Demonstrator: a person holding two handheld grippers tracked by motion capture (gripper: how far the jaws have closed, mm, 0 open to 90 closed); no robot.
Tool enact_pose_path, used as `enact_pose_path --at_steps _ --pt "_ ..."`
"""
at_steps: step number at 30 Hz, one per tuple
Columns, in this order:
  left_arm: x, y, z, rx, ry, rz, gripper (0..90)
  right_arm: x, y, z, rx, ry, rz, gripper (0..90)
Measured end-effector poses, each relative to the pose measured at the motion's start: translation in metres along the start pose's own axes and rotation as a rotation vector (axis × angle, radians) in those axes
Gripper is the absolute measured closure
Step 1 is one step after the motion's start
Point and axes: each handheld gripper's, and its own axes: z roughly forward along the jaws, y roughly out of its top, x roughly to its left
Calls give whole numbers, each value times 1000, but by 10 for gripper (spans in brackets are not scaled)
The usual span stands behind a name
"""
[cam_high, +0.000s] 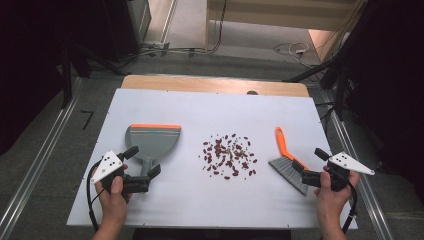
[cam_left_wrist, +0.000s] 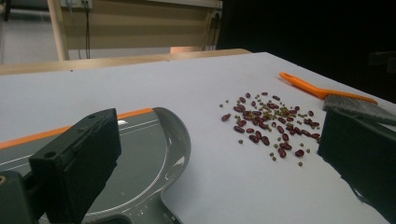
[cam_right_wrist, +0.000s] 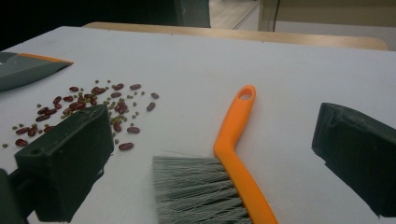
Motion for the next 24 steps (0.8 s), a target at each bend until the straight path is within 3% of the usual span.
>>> enact_pose_path --at_steps 12,17,20,24 --pt "2 0 0 10 -9 -5 0 1 8 -3 16 -2 10 0" --pt "6 0 -3 15 -4 -10 0 5 12 0 29 3 -13 0" --pt "11 0 -5 35 15 -4 0 9 11 2 31 14 -28 0" --pt "17 0 -9 26 21 -16 0 11 4 9 63 20 -15 0"
